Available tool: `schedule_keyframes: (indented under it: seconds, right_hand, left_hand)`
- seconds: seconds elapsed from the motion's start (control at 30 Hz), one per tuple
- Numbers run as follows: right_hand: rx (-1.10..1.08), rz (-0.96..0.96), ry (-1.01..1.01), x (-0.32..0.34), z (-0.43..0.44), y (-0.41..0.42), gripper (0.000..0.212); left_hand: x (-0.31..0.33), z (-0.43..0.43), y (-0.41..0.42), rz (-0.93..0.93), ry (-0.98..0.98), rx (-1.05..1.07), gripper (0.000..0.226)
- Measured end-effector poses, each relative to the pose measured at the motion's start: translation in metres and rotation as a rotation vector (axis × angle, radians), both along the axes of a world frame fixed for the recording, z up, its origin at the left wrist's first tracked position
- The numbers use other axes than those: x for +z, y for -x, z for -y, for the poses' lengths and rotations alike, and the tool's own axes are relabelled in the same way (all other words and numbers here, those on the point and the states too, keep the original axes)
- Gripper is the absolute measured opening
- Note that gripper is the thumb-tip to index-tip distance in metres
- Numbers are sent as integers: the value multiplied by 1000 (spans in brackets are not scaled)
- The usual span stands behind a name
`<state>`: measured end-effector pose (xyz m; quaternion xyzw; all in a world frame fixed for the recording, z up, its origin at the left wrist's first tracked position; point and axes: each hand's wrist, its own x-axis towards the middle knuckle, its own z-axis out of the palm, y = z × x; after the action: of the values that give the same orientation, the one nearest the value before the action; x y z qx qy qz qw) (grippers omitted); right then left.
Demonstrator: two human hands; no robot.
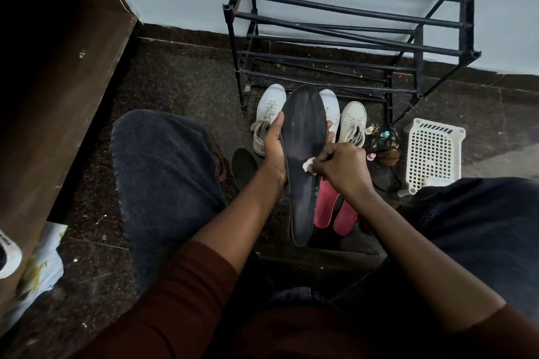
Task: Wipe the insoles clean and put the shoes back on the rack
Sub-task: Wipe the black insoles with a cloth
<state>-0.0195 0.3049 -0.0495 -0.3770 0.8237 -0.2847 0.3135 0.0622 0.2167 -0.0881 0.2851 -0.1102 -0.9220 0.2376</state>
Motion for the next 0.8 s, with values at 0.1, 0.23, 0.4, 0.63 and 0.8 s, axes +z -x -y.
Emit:
schedule_keyframes:
  seconds: [0.1, 0.23, 0.4, 0.63, 0.8]
  right_hand:
    - [-87, -97, 93, 1, 14, 1, 10]
    - [-155, -126, 95, 6, 36, 12, 9]
    - [-31, -121, -20, 12, 28, 14, 12]
    - [63, -88, -28, 21, 13, 13, 24]
    - [42, -142, 11, 20, 24, 20, 19]
  left_hand:
    - [1, 4, 1, 53, 38, -2, 70]
    - [0, 3, 3, 82, 68, -8, 59]
    - [-2, 6, 6, 60, 95, -11, 67]
    - [-6, 4, 18, 23, 68, -20, 67]
    - [0, 8, 18, 54, 108, -27, 54]
